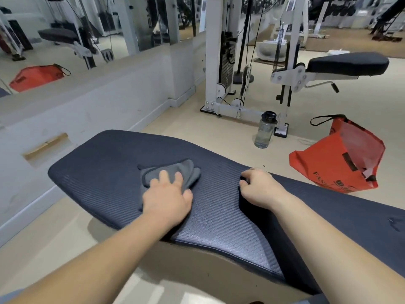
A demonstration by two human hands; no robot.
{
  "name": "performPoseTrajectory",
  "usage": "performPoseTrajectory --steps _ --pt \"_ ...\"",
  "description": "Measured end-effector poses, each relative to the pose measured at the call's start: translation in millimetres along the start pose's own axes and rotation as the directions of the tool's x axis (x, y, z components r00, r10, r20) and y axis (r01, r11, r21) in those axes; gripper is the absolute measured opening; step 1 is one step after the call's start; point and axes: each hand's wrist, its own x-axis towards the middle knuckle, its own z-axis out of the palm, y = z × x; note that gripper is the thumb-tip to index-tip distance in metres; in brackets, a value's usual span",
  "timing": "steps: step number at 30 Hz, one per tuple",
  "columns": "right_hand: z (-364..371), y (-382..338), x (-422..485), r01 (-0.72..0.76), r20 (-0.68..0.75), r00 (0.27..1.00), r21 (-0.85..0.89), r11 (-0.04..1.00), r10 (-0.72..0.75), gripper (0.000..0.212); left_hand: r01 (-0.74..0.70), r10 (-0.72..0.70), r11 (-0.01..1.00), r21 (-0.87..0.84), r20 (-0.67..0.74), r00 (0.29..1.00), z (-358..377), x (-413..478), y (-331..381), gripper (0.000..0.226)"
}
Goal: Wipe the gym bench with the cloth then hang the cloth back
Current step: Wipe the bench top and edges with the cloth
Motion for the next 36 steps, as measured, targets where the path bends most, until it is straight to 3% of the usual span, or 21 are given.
performPoseTrajectory --steps 3,5,7,9,11,13,15,18,20,22,24,27,29,31,33,36 --pt "1 -19 4 -0.001 -0.078 0.997 0.007 1.000 0.002 0.028 -0.287 0.288 0.958 -0.013 0.016 0.958 -1 -28 7 0.064" --pt "5 -37 7 0.031 -0.102 0.994 0.005 1.000 -0.030 0.030 -0.528 0.532 0.845 -0.084 0.034 0.846 -9 -29 -17 0.059" --pt "13 -55 9 0.057 -0.097 0.994 0.006 0.998 -0.057 0.025 -0.646 0.651 0.758 -0.091 0.053 0.757 -16 -15 -55 0.054" --pt "23 -74 12 0.090 -0.088 0.992 -0.010 0.996 -0.091 0.026 -0.540 0.541 0.841 -0.044 0.013 0.841 -14 5 -95 0.051" --pt "29 -94 13 0.132 -0.077 0.988 -0.034 0.991 -0.135 0.029 -0.196 0.195 0.980 -0.025 -0.044 0.980 -9 21 -128 0.053" --pt "37 -109 16 0.161 -0.068 0.984 -0.071 0.984 -0.165 0.024 0.189 -0.192 0.978 -0.088 -0.028 0.981 -8 30 -142 0.058" --pt "42 -122 18 0.190 -0.051 0.979 -0.086 0.978 -0.195 0.028 0.289 -0.289 0.955 -0.062 0.011 0.957 -11 25 -134 0.065" --pt "49 -135 19 0.220 -0.047 0.973 -0.099 0.971 -0.225 0.031 0.039 -0.038 0.997 -0.066 0.017 0.999 -9 -7 -114 0.071" --pt "53 -139 20 0.225 -0.051 0.971 -0.128 0.966 -0.233 0.030 -0.205 0.215 0.971 -0.122 0.067 0.974 -15 -24 -119 0.071" --pt "53 -139 20 0.226 -0.070 0.969 -0.138 0.964 -0.237 0.030 -0.311 0.335 0.934 -0.178 0.127 0.933 -23 -11 -136 0.063" --pt "50 -135 17 0.232 -0.085 0.965 -0.148 0.961 -0.246 0.036 -0.233 0.257 0.954 -0.189 0.119 0.959 -23 9 -148 0.055" --pt "39 -121 6 0.217 -0.090 0.969 -0.129 0.968 -0.229 0.051 0.044 -0.040 0.994 -0.101 0.043 0.998 -14 24 -128 0.061" --pt "28 -106 -6 0.187 -0.082 0.977 -0.113 0.976 -0.196 0.054 0.080 -0.078 0.995 -0.058 0.049 0.996 -12 18 -93 0.068" --pt "16 -89 -20 0.142 -0.072 0.986 -0.116 0.983 -0.151 0.053 -0.011 0.019 0.997 -0.078 0.100 0.995 -16 3 -56 0.075" --pt "3 -69 -39 0.083 -0.068 0.993 -0.125 0.989 -0.092 0.053 -0.193 0.199 0.980 -0.056 0.140 0.970 -18 -14 -21 0.079" --pt "-20 -34 -72 -0.048 -0.086 0.996 -0.171 0.984 0.034 0.053 -0.483 0.483 0.874 -0.050 0.197 0.853 -19 -31 20 0.076"
